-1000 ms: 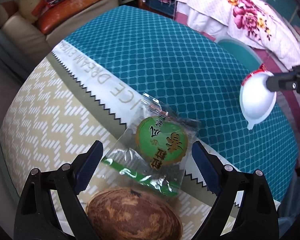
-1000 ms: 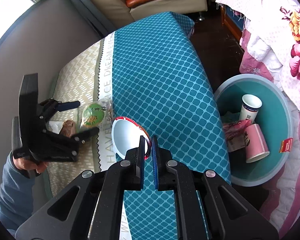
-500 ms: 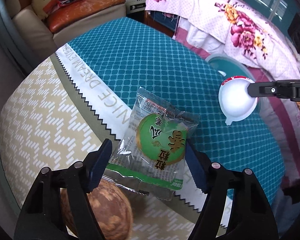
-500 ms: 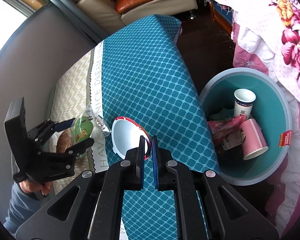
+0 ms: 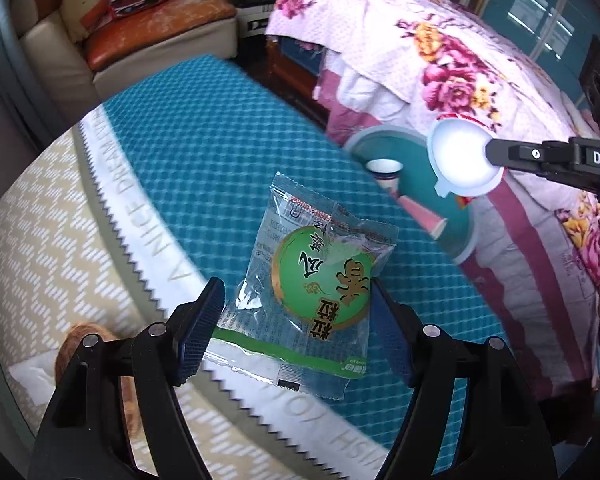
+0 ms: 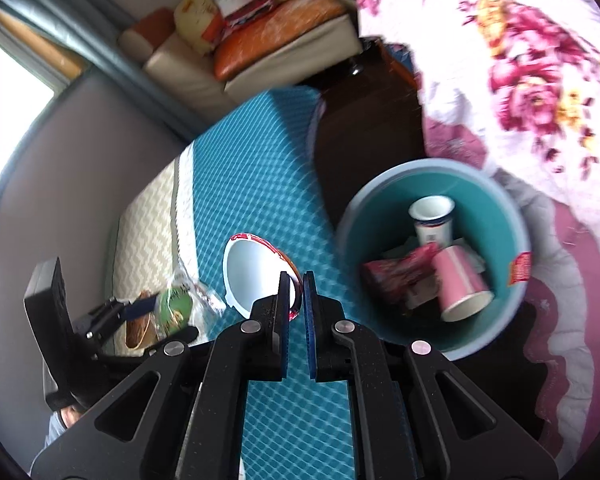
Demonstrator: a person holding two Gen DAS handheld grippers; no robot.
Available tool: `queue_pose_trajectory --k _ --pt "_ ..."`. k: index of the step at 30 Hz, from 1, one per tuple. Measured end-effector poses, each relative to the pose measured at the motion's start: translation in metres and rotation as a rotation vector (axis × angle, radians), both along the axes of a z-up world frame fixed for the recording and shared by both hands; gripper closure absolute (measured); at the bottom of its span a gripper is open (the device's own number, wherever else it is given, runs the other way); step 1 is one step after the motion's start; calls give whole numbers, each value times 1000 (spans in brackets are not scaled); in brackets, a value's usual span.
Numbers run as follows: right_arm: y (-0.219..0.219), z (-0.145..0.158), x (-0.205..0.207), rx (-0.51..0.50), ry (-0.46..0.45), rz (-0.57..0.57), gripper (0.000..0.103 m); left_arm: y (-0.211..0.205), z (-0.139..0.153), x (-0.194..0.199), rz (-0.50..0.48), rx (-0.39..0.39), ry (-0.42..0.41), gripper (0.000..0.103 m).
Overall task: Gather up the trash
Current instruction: 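Carry the green-wrapped cake and white lid over the teal bin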
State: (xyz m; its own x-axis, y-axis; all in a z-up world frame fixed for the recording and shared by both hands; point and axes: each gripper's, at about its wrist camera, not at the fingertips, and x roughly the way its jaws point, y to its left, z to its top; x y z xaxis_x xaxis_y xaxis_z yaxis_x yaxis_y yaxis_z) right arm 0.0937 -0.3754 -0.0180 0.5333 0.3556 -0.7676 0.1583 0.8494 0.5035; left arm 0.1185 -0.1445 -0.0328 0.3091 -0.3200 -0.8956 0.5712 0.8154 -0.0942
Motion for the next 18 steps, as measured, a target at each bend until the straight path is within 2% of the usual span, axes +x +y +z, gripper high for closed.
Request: queue_pose_trajectory --k 9,18 --pt "-67 0 -32 13 -22 -114 96 -91 8 -16 -107 3 -8 30" --pt "-114 -14 -40 52 -16 -166 96 -159 -16 -18 -182 68 32 30"
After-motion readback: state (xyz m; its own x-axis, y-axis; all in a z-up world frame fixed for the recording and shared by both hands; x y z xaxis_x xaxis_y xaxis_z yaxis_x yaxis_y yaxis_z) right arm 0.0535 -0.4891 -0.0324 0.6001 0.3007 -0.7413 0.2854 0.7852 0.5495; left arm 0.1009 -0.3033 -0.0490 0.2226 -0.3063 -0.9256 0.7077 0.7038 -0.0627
